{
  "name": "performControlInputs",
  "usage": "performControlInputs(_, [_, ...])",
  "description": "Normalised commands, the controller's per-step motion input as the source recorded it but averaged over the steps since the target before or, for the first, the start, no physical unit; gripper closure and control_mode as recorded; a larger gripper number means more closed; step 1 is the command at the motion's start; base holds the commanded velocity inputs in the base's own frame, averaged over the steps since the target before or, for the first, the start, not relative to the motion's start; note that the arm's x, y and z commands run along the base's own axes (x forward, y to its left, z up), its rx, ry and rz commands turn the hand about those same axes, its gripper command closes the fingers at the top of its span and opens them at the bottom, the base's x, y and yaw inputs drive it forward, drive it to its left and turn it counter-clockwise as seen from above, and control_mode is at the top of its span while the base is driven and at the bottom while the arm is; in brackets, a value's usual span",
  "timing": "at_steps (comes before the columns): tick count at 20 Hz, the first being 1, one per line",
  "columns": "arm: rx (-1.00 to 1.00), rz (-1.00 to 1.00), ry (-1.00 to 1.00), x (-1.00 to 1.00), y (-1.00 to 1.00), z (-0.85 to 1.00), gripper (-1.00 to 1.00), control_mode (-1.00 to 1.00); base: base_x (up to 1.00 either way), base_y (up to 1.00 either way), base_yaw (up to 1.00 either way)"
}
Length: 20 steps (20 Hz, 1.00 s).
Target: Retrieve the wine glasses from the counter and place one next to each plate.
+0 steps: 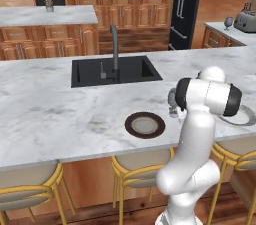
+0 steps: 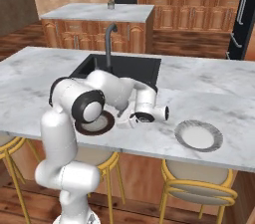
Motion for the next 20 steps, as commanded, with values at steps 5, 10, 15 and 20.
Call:
performControlInputs(5, [0.0, 0.0, 0.0, 0.23, 0.0, -0.34, 1.0, -1.0, 0.0, 0.0, 0.0])
performControlInputs(10, [0.0, 0.0, 0.01, 0.33, 0.0, -0.44, 1.0, -1.0, 0.0, 0.0, 0.0])
performControlInputs(15, [0.0, 0.0, 0.04, 0.47, 0.01, -0.32, 1.0, -1.0, 0.0, 0.0, 0.0])
performControlInputs(20, [0.0, 0.0, 0.02, 0.43, 0.01, -0.42, 1.0, -1.0, 0.0, 0.0, 0.0])
